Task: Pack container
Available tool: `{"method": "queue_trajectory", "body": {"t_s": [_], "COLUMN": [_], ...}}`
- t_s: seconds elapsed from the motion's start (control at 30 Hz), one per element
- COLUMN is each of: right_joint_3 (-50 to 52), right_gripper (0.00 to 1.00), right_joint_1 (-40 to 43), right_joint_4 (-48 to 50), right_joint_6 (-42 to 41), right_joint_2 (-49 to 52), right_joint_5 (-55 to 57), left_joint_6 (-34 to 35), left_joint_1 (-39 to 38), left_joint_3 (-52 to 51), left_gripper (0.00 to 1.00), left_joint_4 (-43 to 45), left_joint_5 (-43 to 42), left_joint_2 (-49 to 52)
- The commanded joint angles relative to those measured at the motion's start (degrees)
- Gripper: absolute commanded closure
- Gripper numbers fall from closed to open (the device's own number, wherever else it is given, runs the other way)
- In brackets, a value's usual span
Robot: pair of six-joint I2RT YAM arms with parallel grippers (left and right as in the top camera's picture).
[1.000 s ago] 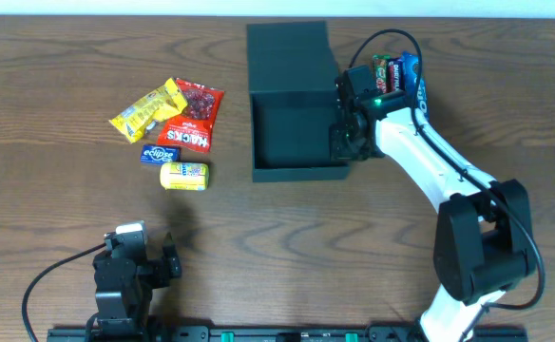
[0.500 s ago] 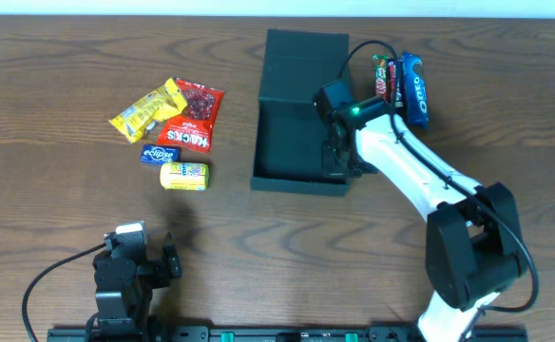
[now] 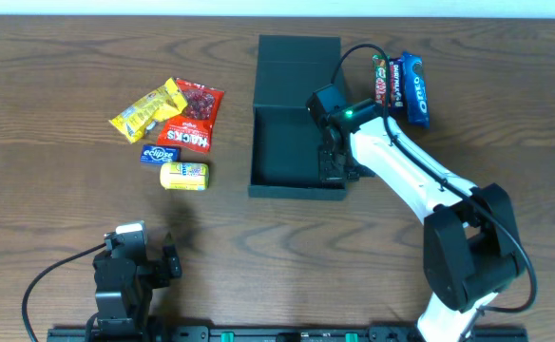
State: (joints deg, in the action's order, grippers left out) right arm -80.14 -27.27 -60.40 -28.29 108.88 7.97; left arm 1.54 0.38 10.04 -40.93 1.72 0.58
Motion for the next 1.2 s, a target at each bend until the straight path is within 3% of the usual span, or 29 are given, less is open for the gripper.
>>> {"method": "queue_trajectory", "body": {"t_s": [0.0, 0.23, 0.27, 0.3, 0.33, 0.53, 0.73, 0.97, 1.0, 1.03, 1.07, 1.1, 1.17], "right_joint_3": [1.2, 1.2, 1.2, 1.2, 1.2, -1.8, -7.4, -7.6, -7.6, -7.4, -6.8, -5.7, -3.0], "right_gripper": [0.99, 0.98, 0.91, 0.64, 0.48, 0.01, 0.01, 0.01, 0.09, 0.33, 0.69, 0.95, 0.98], "right_joint_1": [-0.9, -0.9, -0.9, -0.9, -0.8, -0.4, 0.6, 0.8, 0.8, 0.8, 0.7, 0.5, 0.2], "right_joint_4": [-0.7, -0.9, -0.9, -0.9, -0.9, -3.1, -3.2, -0.3, -1.0, -2.1, -3.0, -3.5, -3.3], "right_joint_6": [-0.4, -0.4, -0.4, -0.4, -0.3, 1.4, 2.5, 10.3, 10.5, 10.5, 10.5, 10.3, 9.6], "right_joint_2": [1.1, 1.1, 1.1, 1.1, 1.0, -3.1, -15.1, -25.0, -25.0, -24.9, -24.6, -24.1, -23.1], "right_joint_5": [-2.0, -1.9, -2.0, -1.9, -2.0, -1.5, 0.7, 0.9, 0.8, 0.6, -0.1, -1.8, -4.2], "left_joint_6": [0.6, 0.6, 0.6, 0.6, 0.6, 0.6, 0.6, 0.6, 0.6, 0.6, 0.6, 0.6, 0.6], "left_joint_1": [0.3, 0.3, 0.3, 0.3, 0.3, 0.3, 0.3, 0.3, 0.3, 0.3, 0.3, 0.3, 0.3], "left_joint_3": [-0.8, -0.8, -0.8, -0.8, -0.8, -0.8, -0.8, -0.8, -0.8, -0.8, -0.8, -0.8, -0.8], "left_gripper": [0.05, 0.05, 0.05, 0.05, 0.04, 0.05, 0.04, 0.05, 0.05, 0.05, 0.05, 0.05, 0.04], "left_joint_4": [-0.4, -0.4, -0.4, -0.4, -0.4, -0.4, -0.4, -0.4, -0.4, -0.4, -0.4, -0.4, -0.4], "left_joint_5": [0.2, 0.2, 0.2, 0.2, 0.2, 0.2, 0.2, 0.2, 0.2, 0.2, 0.2, 0.2, 0.2], "left_joint_2": [-0.4, -0.4, -0.4, -0.4, -0.4, -0.4, -0.4, -0.4, -0.4, -0.4, -0.4, -0.4, -0.4]}}
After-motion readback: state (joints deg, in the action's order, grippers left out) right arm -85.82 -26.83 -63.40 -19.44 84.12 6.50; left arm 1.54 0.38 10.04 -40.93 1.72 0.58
